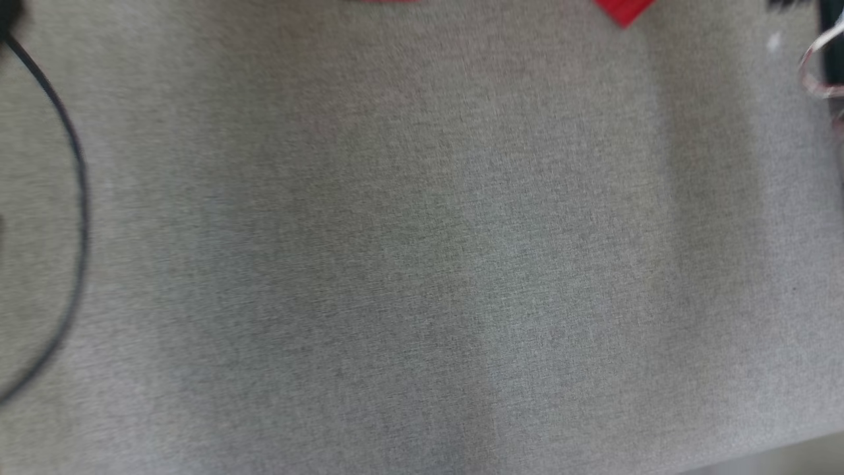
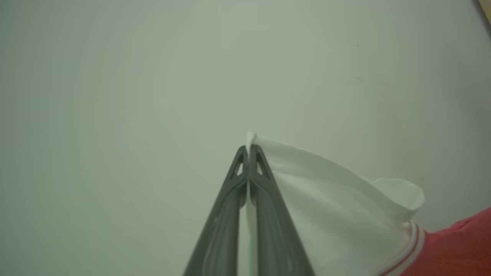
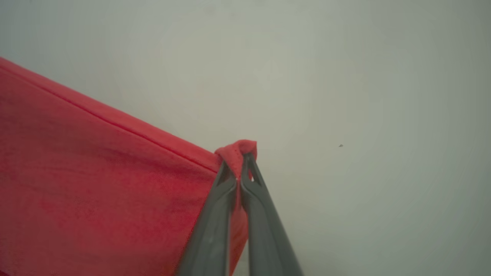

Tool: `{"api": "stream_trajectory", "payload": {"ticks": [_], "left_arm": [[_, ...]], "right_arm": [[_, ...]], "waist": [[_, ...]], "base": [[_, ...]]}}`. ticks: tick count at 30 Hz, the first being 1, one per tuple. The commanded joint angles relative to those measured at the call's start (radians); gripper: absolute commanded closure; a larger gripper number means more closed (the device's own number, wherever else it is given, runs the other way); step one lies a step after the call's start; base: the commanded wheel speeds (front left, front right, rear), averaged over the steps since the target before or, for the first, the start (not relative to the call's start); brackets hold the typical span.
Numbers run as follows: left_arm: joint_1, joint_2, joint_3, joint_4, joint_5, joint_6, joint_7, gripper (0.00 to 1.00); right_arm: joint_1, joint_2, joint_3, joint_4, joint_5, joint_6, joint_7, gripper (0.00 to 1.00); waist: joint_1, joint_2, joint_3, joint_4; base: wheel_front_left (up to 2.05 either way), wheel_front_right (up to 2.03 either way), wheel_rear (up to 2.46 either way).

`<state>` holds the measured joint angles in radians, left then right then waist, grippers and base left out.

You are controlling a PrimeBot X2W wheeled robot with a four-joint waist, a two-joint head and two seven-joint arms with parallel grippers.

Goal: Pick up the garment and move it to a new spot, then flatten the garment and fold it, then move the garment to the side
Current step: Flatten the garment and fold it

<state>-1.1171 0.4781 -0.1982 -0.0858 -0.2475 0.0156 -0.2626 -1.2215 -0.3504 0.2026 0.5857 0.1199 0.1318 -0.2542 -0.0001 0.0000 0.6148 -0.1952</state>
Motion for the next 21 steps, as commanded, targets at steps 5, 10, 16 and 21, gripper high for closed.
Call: {"api": "stream_trajectory", "payload": {"ticks": [5, 10, 16, 21], "left_arm": [[0.238, -0.077, 0.073, -0.043, -0.061, -0.021, -0.003, 1.00], [0.477, -0.166, 0.130, -0.065, -0.120, -0.058, -0.003, 1.00], [0.713, -0.249, 0.140, -0.044, -0.199, -0.104, -0.003, 1.00], [0.912, -0.269, 0.091, 0.009, -0.334, -0.139, 0.016, 1.00]], "right_arm": [[0.126, -0.032, 0.077, 0.027, 0.104, -0.003, 0.085, 1.00], [0.278, -0.065, 0.121, 0.000, 0.206, -0.003, 0.199, 1.00], [0.461, -0.115, 0.123, -0.061, 0.291, -0.003, 0.321, 1.00], [0.657, -0.139, 0.070, -0.142, 0.341, -0.003, 0.460, 1.00]], "waist": [[0.0001, 0.0000, -0.125, 0.053], [0.0001, 0.0000, -0.228, 0.081], [0.0001, 0.0000, -0.329, 0.112], [0.0001, 0.0000, -0.415, 0.140]], "base": [[0.00, 0.00, 0.00], [0.00, 0.00, 0.00], [0.00, 0.00, 0.00], [0.00, 0.00, 0.00]]}}
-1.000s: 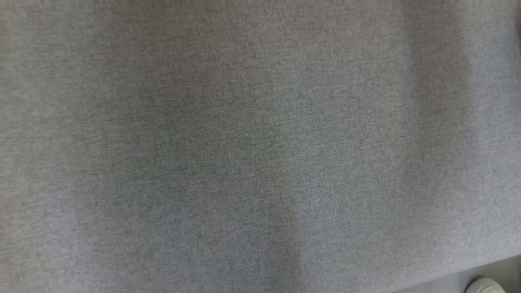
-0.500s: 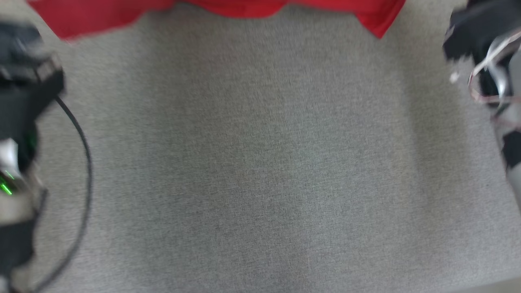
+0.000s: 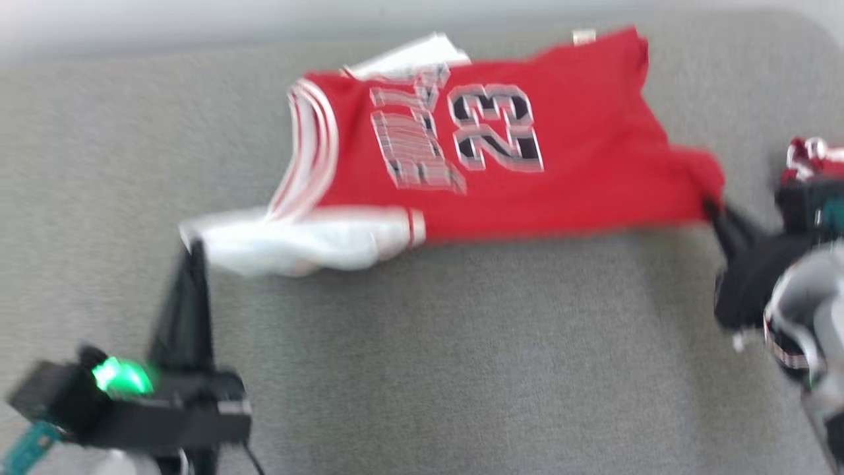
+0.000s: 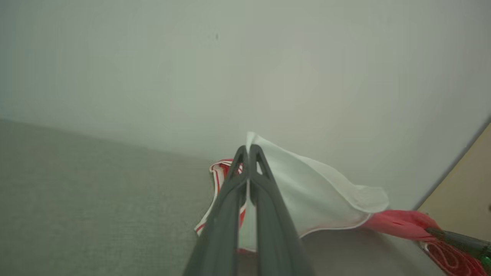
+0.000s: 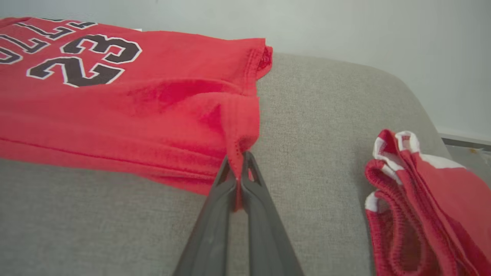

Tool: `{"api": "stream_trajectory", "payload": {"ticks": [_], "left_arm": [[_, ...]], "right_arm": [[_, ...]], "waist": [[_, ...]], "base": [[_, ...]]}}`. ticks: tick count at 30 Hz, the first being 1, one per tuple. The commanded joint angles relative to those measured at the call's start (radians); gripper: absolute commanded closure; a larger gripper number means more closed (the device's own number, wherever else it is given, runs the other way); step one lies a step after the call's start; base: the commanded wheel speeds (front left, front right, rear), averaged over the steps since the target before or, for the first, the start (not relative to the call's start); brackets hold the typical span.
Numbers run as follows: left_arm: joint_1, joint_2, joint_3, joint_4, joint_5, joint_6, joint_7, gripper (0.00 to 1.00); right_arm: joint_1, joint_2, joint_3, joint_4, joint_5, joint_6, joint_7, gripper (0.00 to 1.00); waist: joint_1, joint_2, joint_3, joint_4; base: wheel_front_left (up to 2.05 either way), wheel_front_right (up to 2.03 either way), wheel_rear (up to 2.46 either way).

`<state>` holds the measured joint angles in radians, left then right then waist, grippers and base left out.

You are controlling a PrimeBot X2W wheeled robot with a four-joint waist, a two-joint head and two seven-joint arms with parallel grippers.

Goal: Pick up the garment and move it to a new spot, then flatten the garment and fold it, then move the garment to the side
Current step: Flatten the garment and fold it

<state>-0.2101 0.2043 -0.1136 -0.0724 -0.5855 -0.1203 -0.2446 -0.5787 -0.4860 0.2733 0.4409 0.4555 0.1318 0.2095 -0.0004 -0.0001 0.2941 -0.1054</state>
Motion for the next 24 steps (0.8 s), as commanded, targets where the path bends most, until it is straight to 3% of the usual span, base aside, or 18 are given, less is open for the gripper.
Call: {"api": "stream_trajectory", "payload": {"ticks": [1, 11, 18, 24], "left_arm": [[0.042, 0.005, -0.011, 0.007, -0.045, -0.003, 0.021, 1.00], [0.313, 0.092, -0.194, -0.046, -0.458, -0.010, 0.224, 1.00], [0.427, 0.134, -0.227, -0.041, -0.635, -0.010, 0.332, 1.00], [0.490, 0.141, -0.254, -0.033, -0.711, -0.010, 0.399, 1.00]], "right_arm": [[0.053, -0.002, -0.019, -0.021, 0.013, -0.003, 0.026, 1.00], [0.404, 0.039, -0.232, -0.300, -0.032, -0.003, 0.263, 1.00], [0.564, 0.121, -0.379, -0.376, -0.117, -0.003, 0.322, 1.00], [0.667, 0.179, -0.455, -0.405, -0.165, -0.003, 0.359, 1.00]], "waist": [[0.0004, 0.0001, -0.111, 0.055], [0.0004, 0.0001, -0.207, 0.096], [0.0004, 0.0001, -0.243, 0.130], [0.0004, 0.0001, -0.265, 0.147]], "base": [[0.00, 0.00, 0.00], [0.00, 0.00, 0.00], [0.00, 0.00, 0.00], [0.00, 0.00, 0.00]]}}
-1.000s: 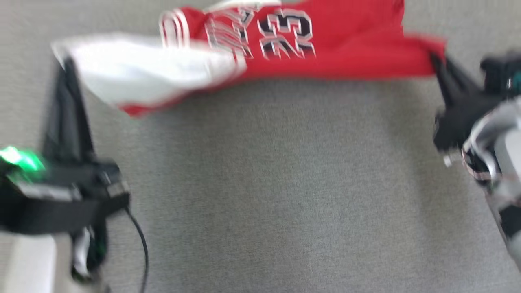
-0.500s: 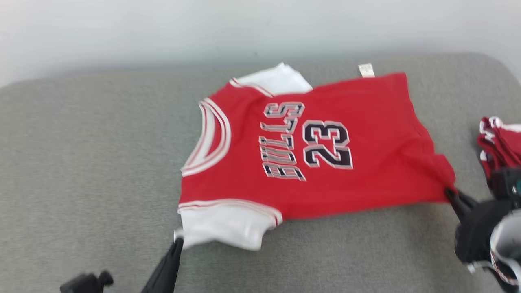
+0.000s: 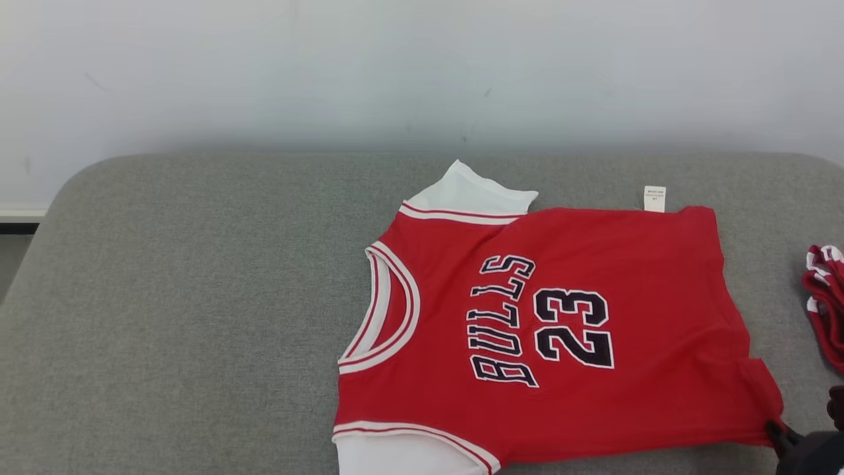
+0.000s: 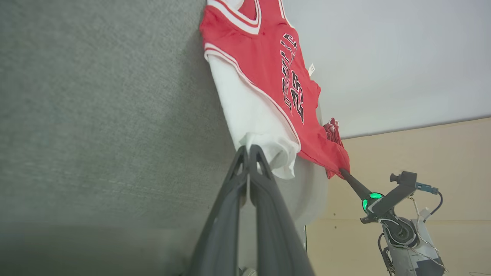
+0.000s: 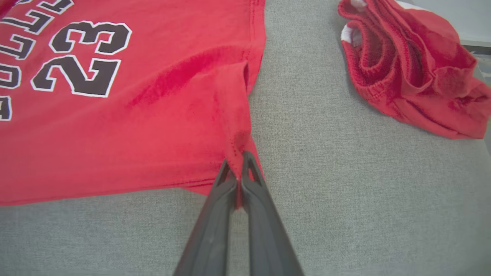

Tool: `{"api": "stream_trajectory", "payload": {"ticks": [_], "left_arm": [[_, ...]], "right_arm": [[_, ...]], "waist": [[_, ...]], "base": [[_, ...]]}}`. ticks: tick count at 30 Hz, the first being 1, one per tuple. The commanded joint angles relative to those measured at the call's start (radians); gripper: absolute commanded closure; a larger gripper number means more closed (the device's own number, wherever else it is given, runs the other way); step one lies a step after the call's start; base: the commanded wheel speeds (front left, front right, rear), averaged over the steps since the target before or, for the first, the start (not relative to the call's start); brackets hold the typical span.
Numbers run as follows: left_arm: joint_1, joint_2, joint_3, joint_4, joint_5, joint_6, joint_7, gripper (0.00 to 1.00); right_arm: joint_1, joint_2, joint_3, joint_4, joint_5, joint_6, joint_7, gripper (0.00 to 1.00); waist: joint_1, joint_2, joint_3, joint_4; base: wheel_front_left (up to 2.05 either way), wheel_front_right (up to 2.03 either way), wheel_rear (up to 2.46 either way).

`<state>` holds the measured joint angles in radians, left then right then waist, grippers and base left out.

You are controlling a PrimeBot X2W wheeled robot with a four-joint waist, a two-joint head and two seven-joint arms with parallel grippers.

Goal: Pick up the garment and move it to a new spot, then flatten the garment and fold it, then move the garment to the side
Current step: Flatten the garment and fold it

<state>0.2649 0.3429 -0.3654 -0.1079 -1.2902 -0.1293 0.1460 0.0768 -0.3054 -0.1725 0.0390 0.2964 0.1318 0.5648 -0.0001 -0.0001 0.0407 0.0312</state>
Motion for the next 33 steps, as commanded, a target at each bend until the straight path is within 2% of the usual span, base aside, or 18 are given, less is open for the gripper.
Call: {"api": "stream_trajectory", "payload": {"ticks": [1, 10, 14, 18, 25, 33], "left_arm": [[0.019, 0.003, -0.008, 0.005, -0.021, 0.000, 0.022, 1.00], [0.089, 0.044, -0.053, 0.021, -0.086, 0.022, 0.129, 1.00], [0.103, 0.052, -0.051, 0.020, -0.087, 0.027, 0.130, 1.00], [0.098, 0.048, -0.036, 0.020, -0.072, 0.023, 0.102, 1.00], [0.045, 0.028, -0.003, 0.000, -0.020, 0.006, 0.010, 1.00], [-0.103, -0.013, -0.022, 0.000, 0.137, -0.003, -0.154, 1.00]], "right_arm": [[0.025, 0.002, -0.016, -0.007, -0.015, -0.003, 0.008, 1.00], [0.114, 0.027, -0.053, -0.021, -0.066, -0.003, 0.049, 1.00], [0.153, 0.038, -0.056, -0.028, -0.071, -0.003, 0.086, 1.00], [0.192, 0.036, -0.057, -0.039, -0.048, -0.003, 0.121, 1.00], [0.171, 0.029, -0.053, -0.056, -0.017, -0.003, 0.053, 1.00], [0.120, 0.049, -0.016, -0.066, 0.015, -0.003, -0.016, 1.00]], "waist": [[0.0001, 0.0001, -0.015, 0.012], [0.0001, 0.0001, -0.021, 0.016], [0.0001, 0.0001, -0.020, 0.017], [0.0001, 0.0001, -0.022, 0.015], [0.0001, 0.0001, -0.025, 0.000], [0.0001, 0.0001, -0.022, -0.015]], "base": [[0.00, 0.00, 0.00], [0.00, 0.00, 0.00], [0.00, 0.00, 0.00], [0.00, 0.00, 0.00], [0.00, 0.00, 0.00], [0.00, 0.00, 0.00]]}}
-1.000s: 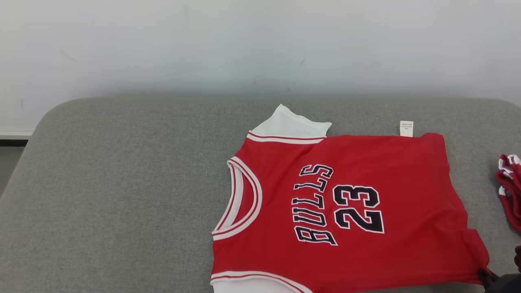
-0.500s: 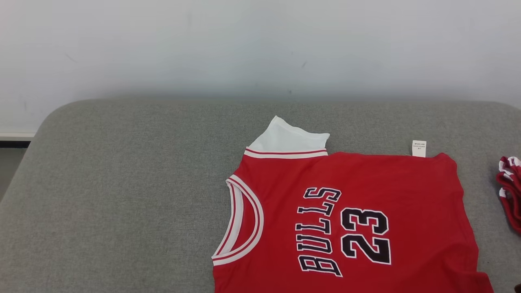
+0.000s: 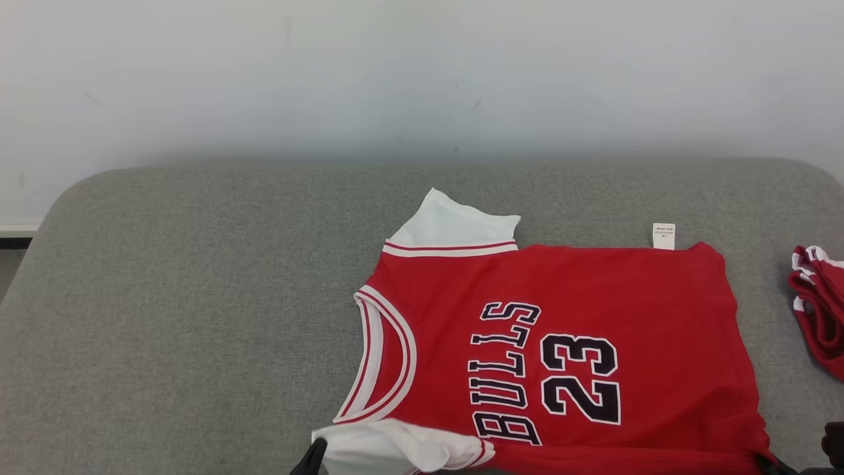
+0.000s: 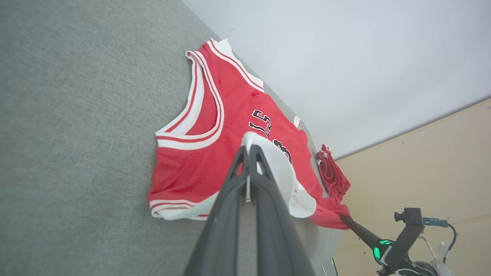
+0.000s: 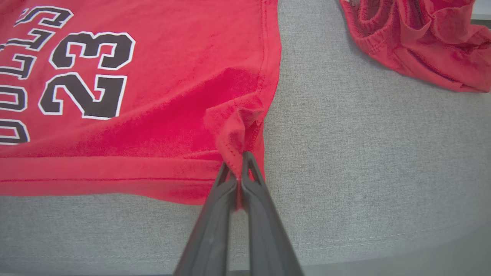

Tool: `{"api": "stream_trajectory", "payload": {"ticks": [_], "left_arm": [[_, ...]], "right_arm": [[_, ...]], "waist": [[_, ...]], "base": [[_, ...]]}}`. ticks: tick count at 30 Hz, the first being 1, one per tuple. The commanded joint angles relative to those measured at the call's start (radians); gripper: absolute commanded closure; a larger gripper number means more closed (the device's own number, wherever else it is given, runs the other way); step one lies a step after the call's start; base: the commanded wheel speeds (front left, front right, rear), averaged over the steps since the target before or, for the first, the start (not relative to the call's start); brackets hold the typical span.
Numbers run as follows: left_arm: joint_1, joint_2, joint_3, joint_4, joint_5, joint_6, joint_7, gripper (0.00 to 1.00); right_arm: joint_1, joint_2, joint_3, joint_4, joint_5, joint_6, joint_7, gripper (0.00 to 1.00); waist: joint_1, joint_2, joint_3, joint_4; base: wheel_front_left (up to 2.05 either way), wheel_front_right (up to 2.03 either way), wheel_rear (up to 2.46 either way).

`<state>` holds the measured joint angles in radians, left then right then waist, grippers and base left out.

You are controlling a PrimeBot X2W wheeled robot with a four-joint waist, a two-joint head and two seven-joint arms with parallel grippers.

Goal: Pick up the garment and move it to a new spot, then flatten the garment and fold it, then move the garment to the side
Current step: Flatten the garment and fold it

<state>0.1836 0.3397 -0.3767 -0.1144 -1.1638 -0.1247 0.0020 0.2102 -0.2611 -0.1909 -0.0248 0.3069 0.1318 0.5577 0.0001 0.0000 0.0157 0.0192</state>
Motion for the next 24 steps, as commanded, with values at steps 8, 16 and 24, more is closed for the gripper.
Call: {"api": "stream_trajectory", "payload": {"ticks": [8, 16, 24], "left_arm": [[-0.204, -0.066, -0.126, 0.096, 0.152, -0.006, -0.102, 1.00], [-0.335, -0.110, -0.168, 0.229, 0.229, -0.006, -0.205, 1.00], [-0.385, -0.141, -0.145, 0.308, 0.276, -0.006, -0.251, 1.00]], "right_arm": [[-0.086, 0.037, -0.005, 0.005, 0.056, -0.003, -0.082, 1.00], [-0.152, 0.053, -0.029, 0.041, 0.040, -0.003, -0.146, 1.00], [-0.192, 0.067, -0.049, 0.070, 0.015, -0.003, -0.206, 1.00]], "waist": [[-0.0001, 0.0000, 0.026, -0.016], [-0.0001, 0.0000, 0.056, -0.024], [-0.0001, 0.0000, 0.076, -0.020]], "base": [[0.00, 0.00, 0.00], [0.00, 0.00, 0.00], [0.00, 0.00, 0.00]]}}
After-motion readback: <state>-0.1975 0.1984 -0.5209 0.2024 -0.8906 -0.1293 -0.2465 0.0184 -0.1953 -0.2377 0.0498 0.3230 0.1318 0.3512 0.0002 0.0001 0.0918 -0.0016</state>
